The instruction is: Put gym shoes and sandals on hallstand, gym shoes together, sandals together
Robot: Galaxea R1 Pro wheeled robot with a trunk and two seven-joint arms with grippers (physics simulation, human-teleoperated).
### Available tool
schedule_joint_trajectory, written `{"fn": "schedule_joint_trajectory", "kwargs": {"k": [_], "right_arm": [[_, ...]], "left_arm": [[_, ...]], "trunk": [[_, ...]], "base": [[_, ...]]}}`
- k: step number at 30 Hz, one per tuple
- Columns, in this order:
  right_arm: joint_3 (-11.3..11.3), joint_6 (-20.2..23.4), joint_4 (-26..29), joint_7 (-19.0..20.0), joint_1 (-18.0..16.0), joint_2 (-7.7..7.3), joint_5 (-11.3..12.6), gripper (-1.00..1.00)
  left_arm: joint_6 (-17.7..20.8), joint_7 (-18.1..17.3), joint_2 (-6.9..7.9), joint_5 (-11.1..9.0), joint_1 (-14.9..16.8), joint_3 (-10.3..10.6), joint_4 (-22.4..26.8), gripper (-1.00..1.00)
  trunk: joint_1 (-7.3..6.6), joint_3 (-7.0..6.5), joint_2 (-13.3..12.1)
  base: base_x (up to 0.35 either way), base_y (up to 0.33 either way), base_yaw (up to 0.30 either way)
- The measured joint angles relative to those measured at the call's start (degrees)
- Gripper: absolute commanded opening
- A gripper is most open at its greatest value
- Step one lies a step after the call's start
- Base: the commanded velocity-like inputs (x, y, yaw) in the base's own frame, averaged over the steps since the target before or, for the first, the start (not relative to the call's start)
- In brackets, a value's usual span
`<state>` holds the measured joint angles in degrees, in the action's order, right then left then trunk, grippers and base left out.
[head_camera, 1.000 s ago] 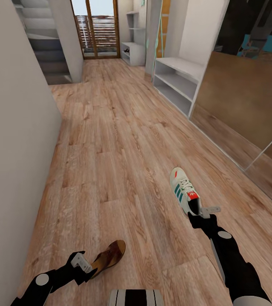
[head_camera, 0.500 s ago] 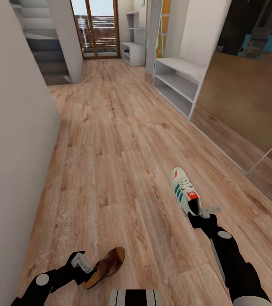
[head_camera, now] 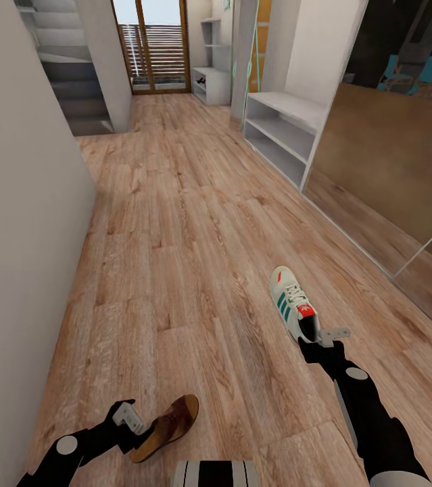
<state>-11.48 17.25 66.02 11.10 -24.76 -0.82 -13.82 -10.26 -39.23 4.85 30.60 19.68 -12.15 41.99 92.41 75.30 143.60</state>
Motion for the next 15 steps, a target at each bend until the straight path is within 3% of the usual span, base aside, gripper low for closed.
{"fn": "schedule_joint_trajectory", "kwargs": {"k": [4,5,9,15], "right_arm": [[0.0,0.0,0.05,0.0,0.0,-0.03,-0.07,-1.0],[0.0,0.0,0.06,0.0,0.0,-0.02,-0.08,-1.0],[0.01,0.0,0.06,0.0,0.0,-0.02,-0.08,-1.0],[0.01,0.0,0.07,0.0,0.0,0.0,-0.06,-1.0]], "left_arm": [[0.0,-0.05,0.04,0.9,-0.16,0.7,0.15,1.0],[0.18,-0.14,0.21,2.79,-0.07,2.14,0.2,1.0],[1.05,-0.24,0.59,5.87,0.21,3.42,0.17,1.0],[4.75,-0.99,0.77,8.14,0.35,3.8,0.54,1.0]], "trunk": [[0.0,0.0,0.0],[0.0,0.0,0.0],[0.0,0.0,0.0],[0.0,0.0,0.0]], "base": [[0.0,0.0,0.0],[0.0,0.0,0.0],[0.0,0.0,0.0],[0.0,0.0,0.0]]}}
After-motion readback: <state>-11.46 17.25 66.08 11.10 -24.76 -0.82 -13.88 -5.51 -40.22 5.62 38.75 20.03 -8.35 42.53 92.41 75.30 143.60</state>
